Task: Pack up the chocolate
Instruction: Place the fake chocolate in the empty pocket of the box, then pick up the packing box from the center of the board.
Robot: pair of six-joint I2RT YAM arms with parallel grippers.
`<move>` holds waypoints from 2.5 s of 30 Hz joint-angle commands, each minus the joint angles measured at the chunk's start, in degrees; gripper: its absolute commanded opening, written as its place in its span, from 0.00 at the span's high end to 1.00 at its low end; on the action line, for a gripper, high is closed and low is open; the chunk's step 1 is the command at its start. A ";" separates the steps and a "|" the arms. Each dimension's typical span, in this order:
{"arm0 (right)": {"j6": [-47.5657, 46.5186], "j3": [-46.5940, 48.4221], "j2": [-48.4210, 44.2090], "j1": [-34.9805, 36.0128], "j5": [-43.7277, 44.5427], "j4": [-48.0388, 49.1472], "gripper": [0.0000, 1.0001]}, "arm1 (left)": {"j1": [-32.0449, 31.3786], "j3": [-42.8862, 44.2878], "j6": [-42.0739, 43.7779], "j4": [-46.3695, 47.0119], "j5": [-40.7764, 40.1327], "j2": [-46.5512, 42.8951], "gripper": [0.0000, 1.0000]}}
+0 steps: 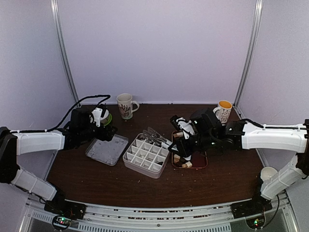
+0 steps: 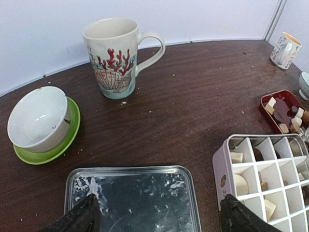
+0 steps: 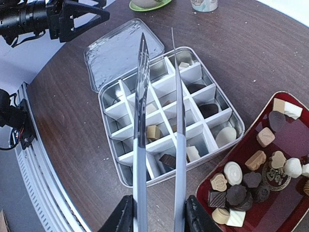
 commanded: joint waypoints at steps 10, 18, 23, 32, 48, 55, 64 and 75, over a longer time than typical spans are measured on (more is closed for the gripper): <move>-0.88 -9.31 -7.16 -4.58 7.15 12.71 0.67 | -3.73 1.27 -2.96 -14.72 4.75 -7.66 0.16; -4.55 -14.68 -7.54 -5.31 12.03 21.80 0.67 | -6.13 0.54 -4.97 -18.98 3.90 -8.70 0.16; -5.37 -16.64 -6.58 -5.37 13.33 26.46 0.67 | -6.89 1.91 -4.36 -21.51 5.48 -7.53 0.18; -6.59 -22.45 -7.87 -5.37 15.33 34.24 0.67 | -7.93 3.48 -4.94 -22.41 6.18 -3.94 0.20; -7.49 -26.70 -9.77 -5.37 15.01 40.83 0.67 | -9.90 5.72 -6.17 -22.74 10.30 0.87 0.32; -7.89 -26.87 -10.48 -5.37 15.21 40.62 0.67 | -11.03 9.52 -7.84 -22.22 9.22 6.78 0.39; -8.39 -26.63 -10.45 -5.35 15.03 40.13 0.67 | -11.14 15.22 -9.78 -23.40 6.73 15.25 0.53; -8.68 -26.12 -9.95 -5.37 15.03 39.80 0.67 | -12.40 20.10 -8.62 -28.18 4.08 20.41 0.58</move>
